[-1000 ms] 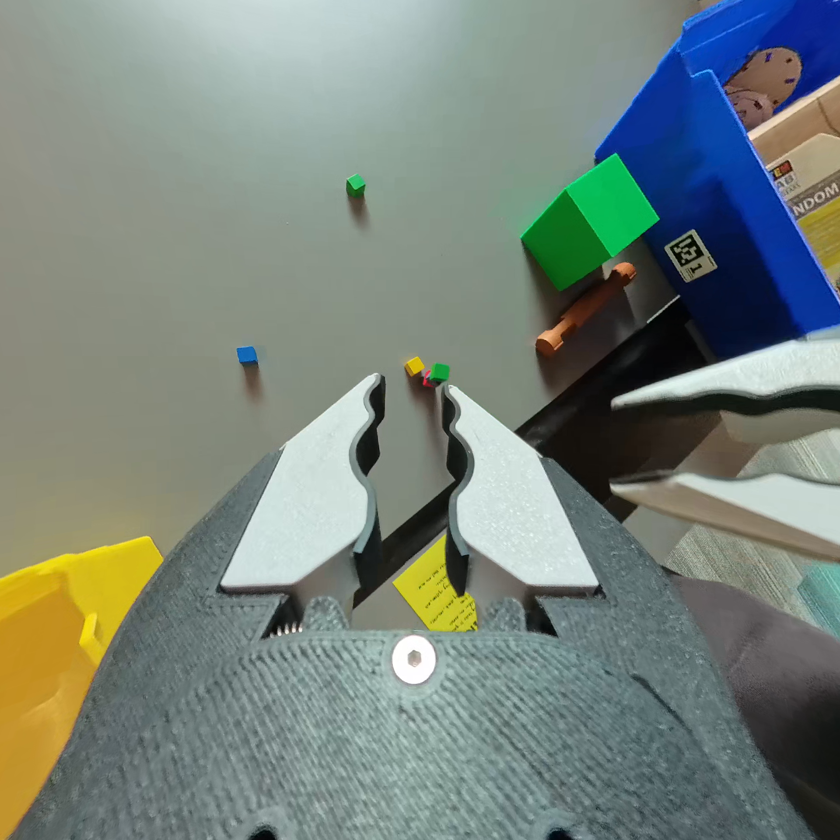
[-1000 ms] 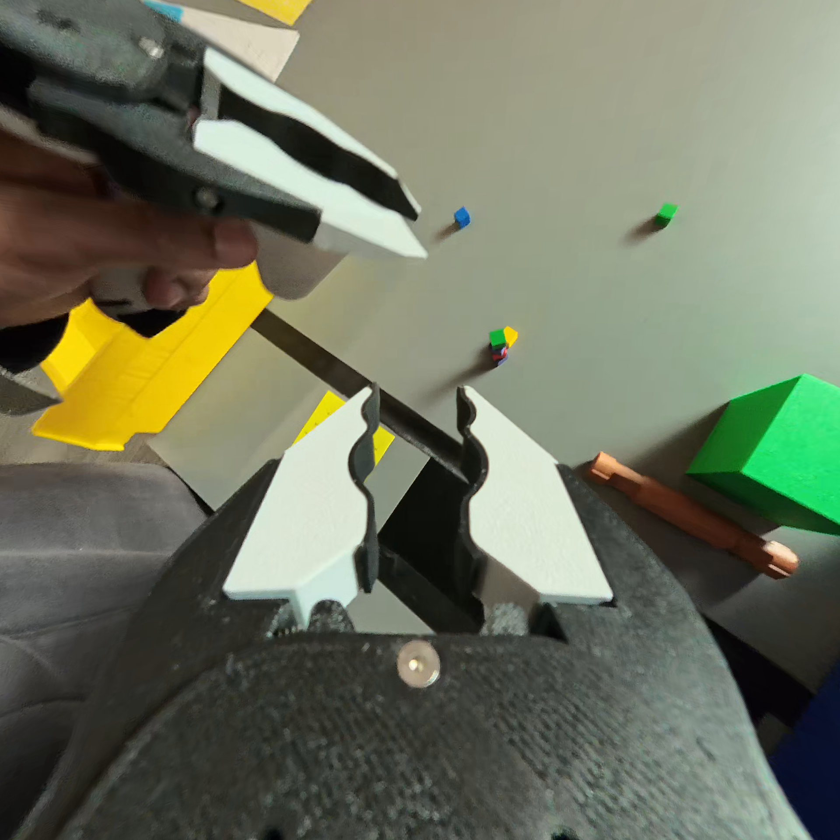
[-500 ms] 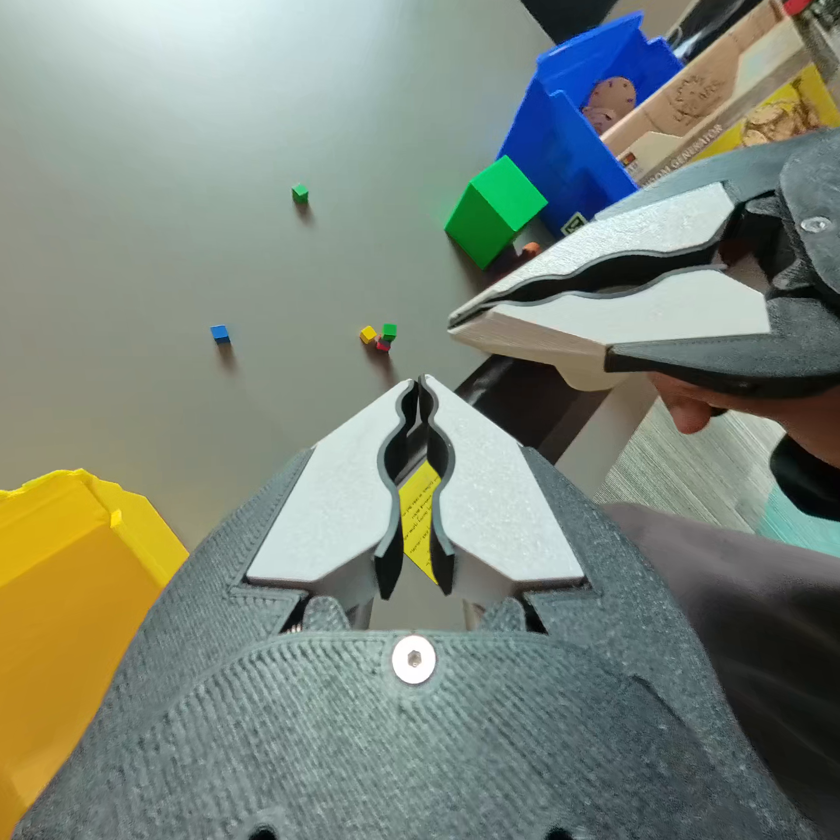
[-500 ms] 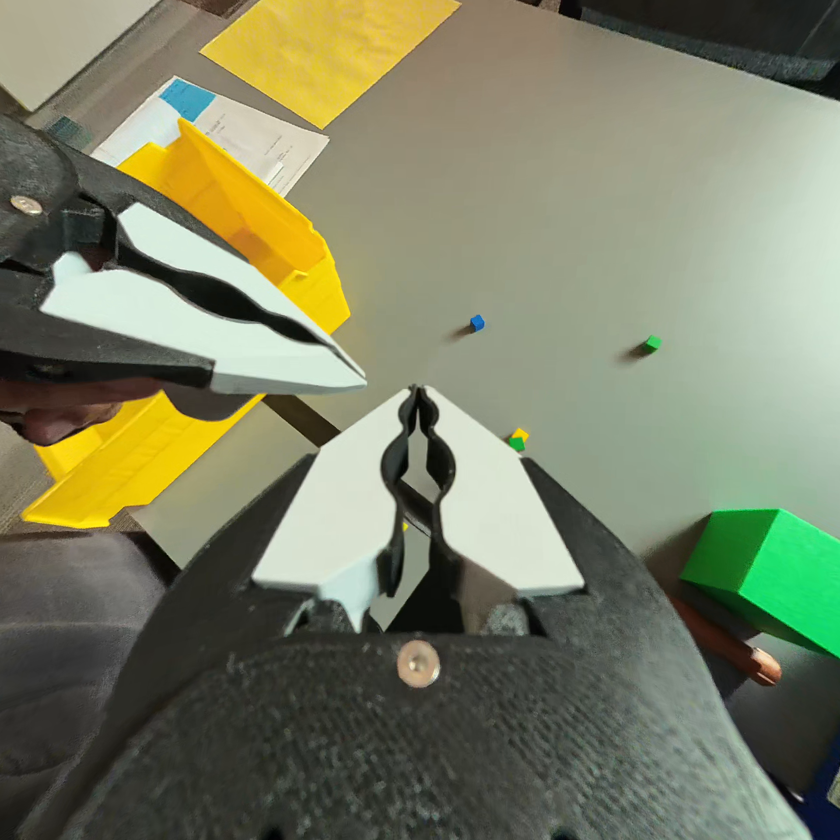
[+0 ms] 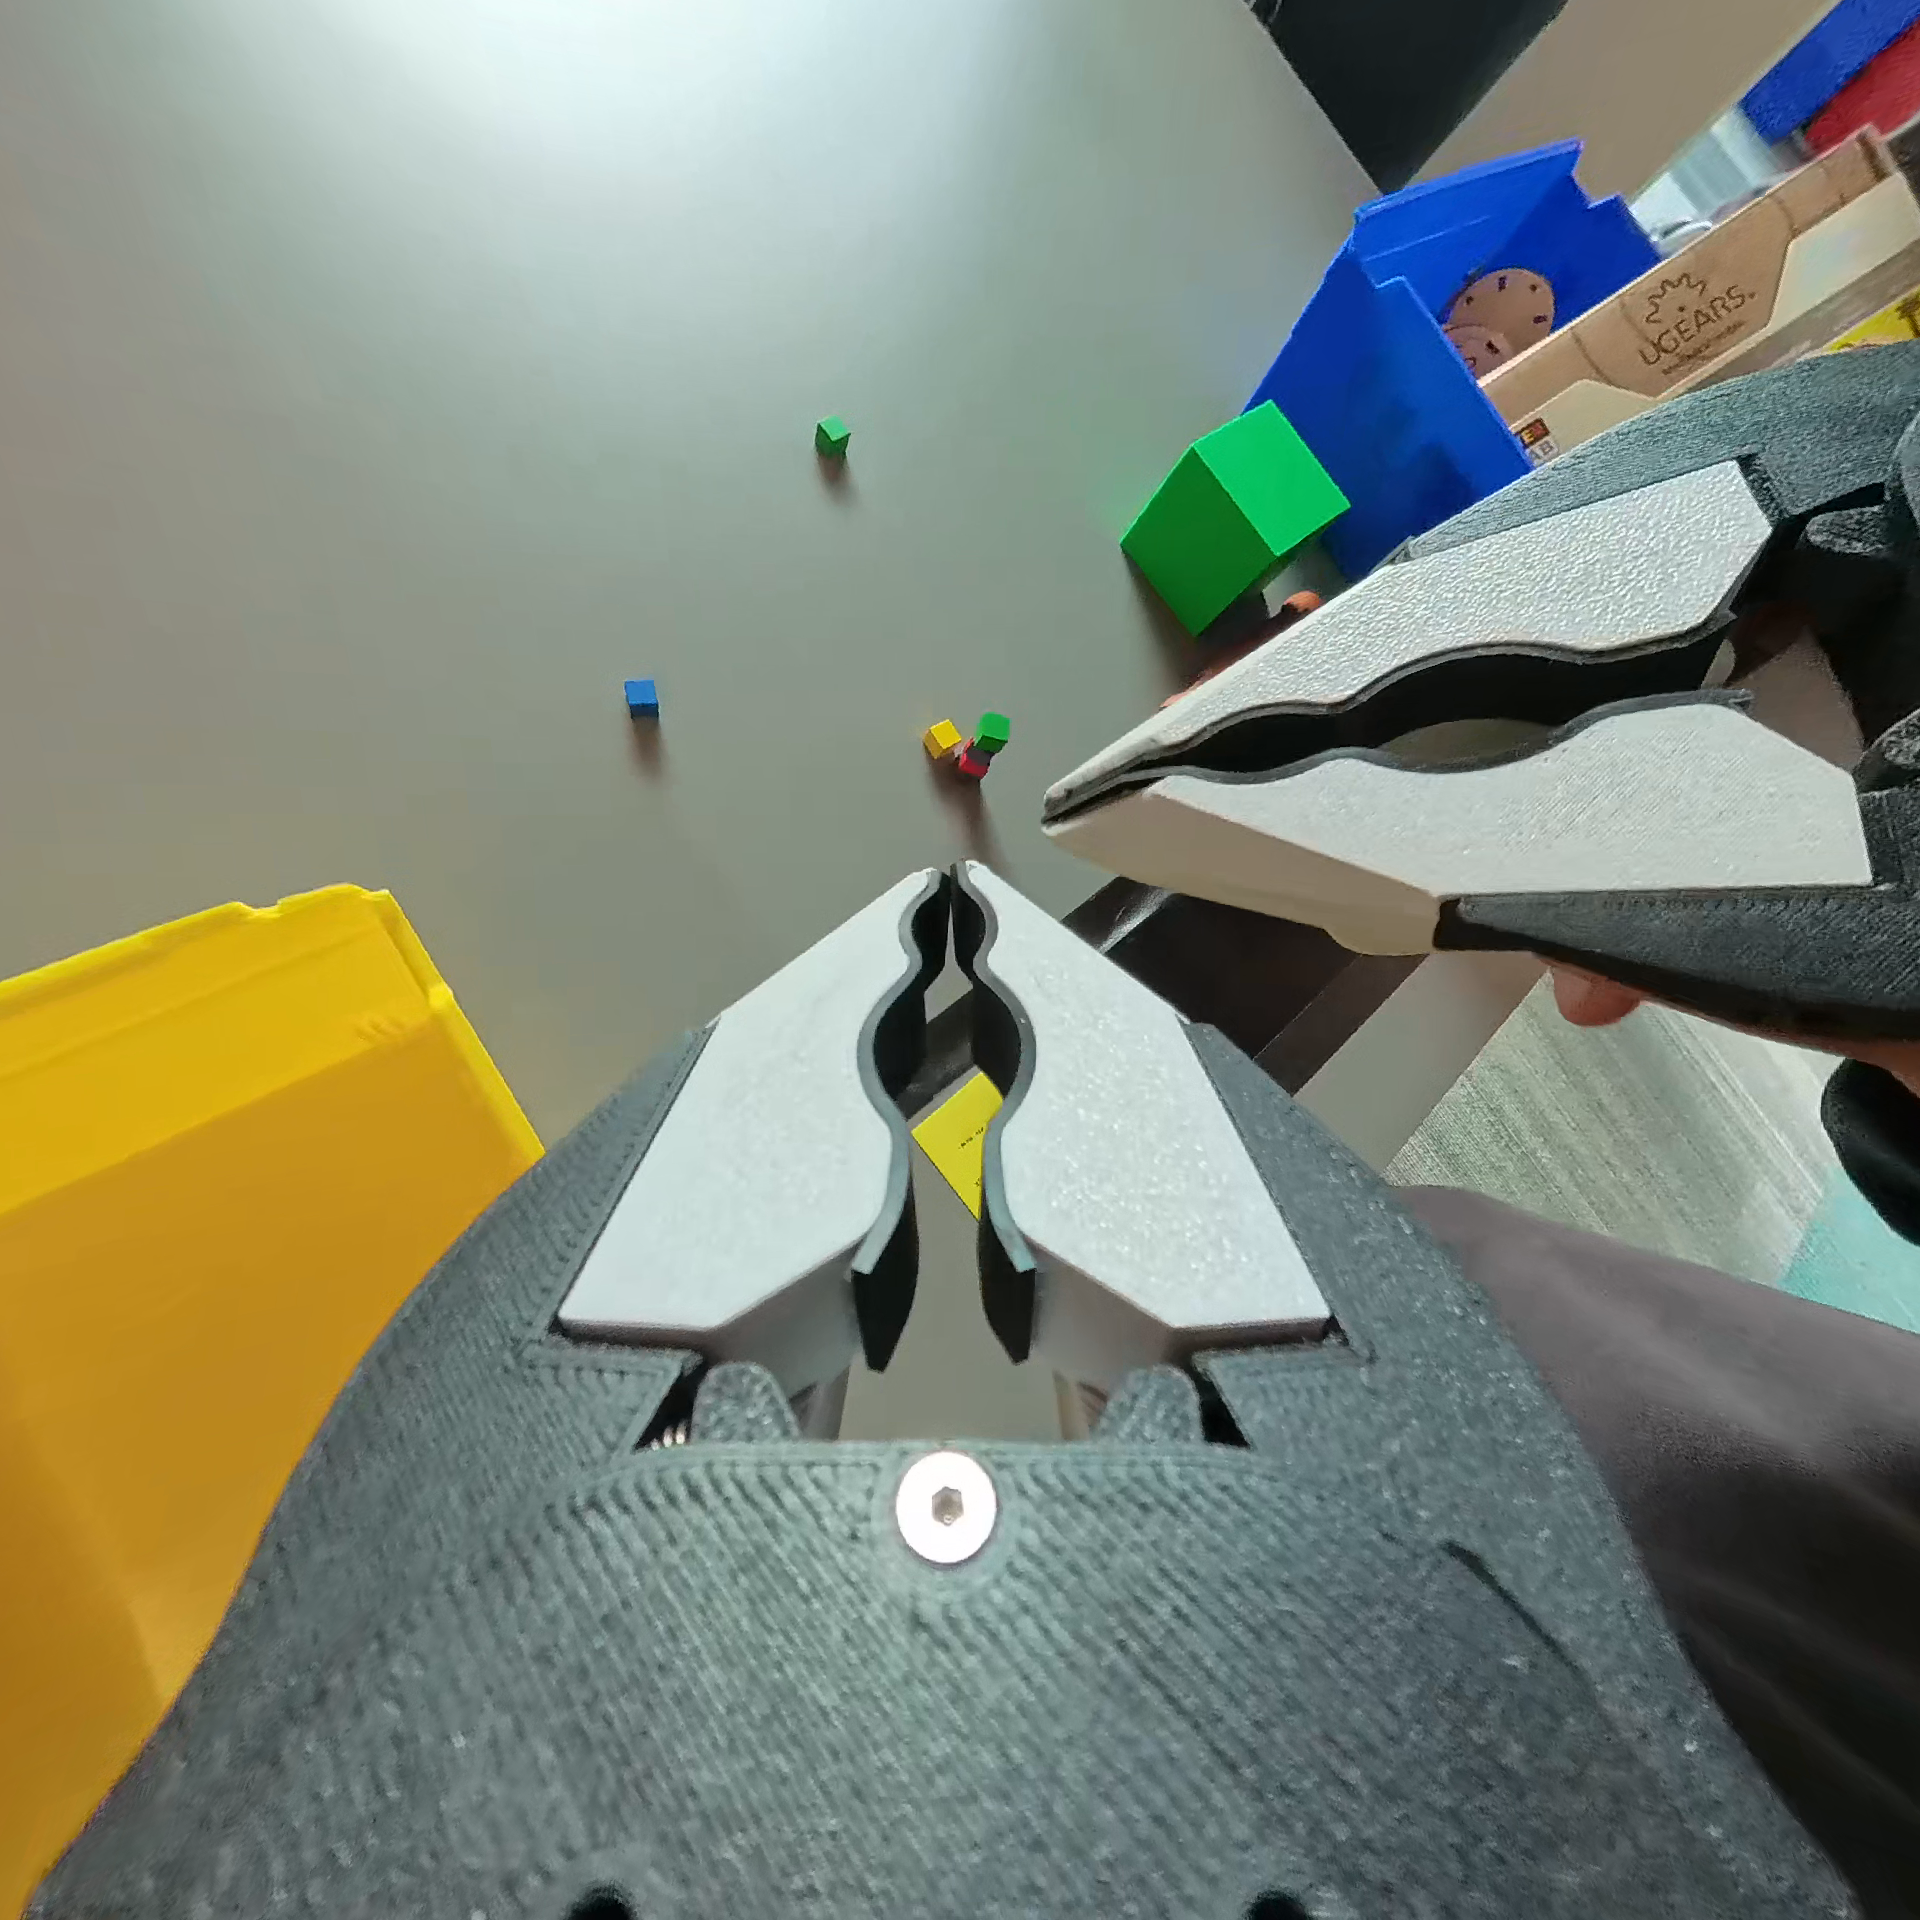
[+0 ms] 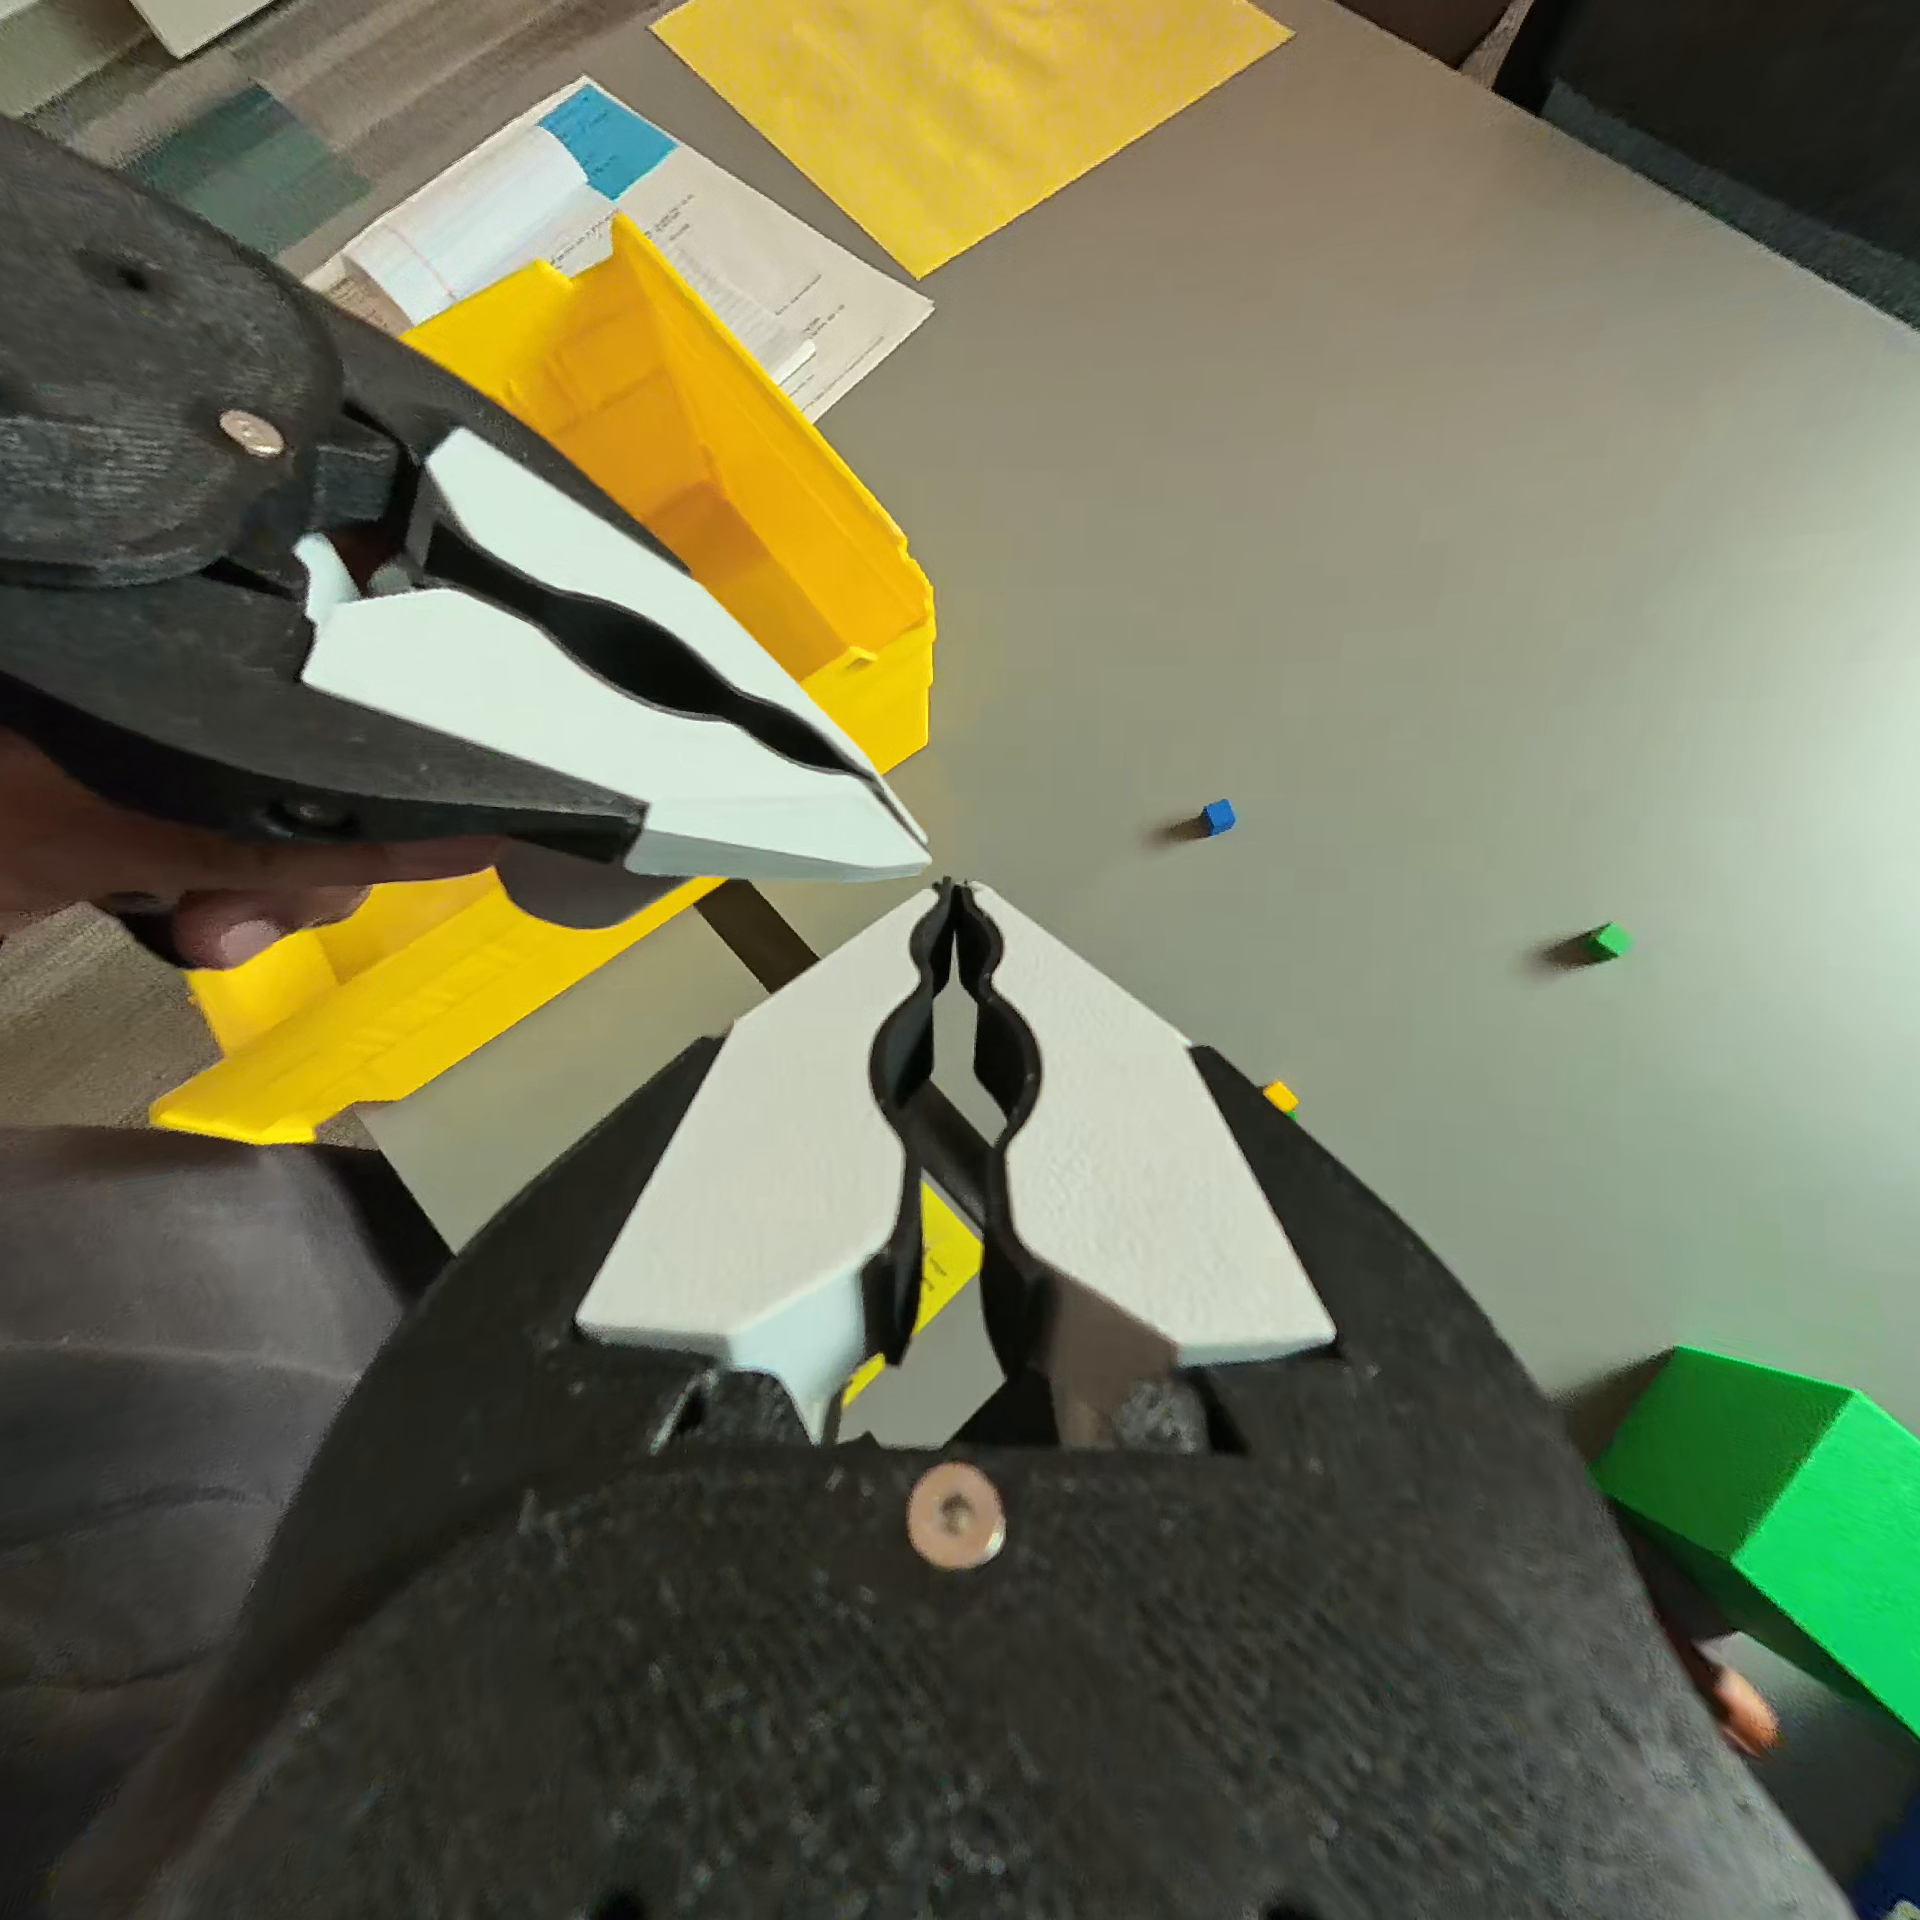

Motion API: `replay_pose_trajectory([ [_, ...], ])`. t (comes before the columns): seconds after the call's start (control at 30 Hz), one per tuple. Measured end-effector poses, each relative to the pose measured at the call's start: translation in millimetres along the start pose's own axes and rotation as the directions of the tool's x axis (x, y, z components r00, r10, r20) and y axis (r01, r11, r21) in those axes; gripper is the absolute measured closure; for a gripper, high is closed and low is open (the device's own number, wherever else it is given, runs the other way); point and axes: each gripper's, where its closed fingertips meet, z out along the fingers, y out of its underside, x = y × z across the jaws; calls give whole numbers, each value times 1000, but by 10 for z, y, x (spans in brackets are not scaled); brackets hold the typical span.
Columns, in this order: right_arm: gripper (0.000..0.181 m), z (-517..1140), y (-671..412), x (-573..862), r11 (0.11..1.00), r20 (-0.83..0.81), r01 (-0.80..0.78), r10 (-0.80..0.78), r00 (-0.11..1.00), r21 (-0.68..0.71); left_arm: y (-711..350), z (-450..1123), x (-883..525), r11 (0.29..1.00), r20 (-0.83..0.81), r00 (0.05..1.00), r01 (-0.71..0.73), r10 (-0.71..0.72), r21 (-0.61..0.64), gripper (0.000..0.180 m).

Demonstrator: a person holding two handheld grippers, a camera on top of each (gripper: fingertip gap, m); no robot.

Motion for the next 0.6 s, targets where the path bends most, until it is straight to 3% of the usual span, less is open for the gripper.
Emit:
replay_pose_trajectory([
  [0.27,181,-195,-83,148,998,-100,65,-66,993,-18,-171,128,306,990,-95,985,-142,142,7,180],
  [0.6,181,-437,-114,300,999,-179,32,-30,983,8,-260,283,468,987,-139,977,-161,162,21,180],
])
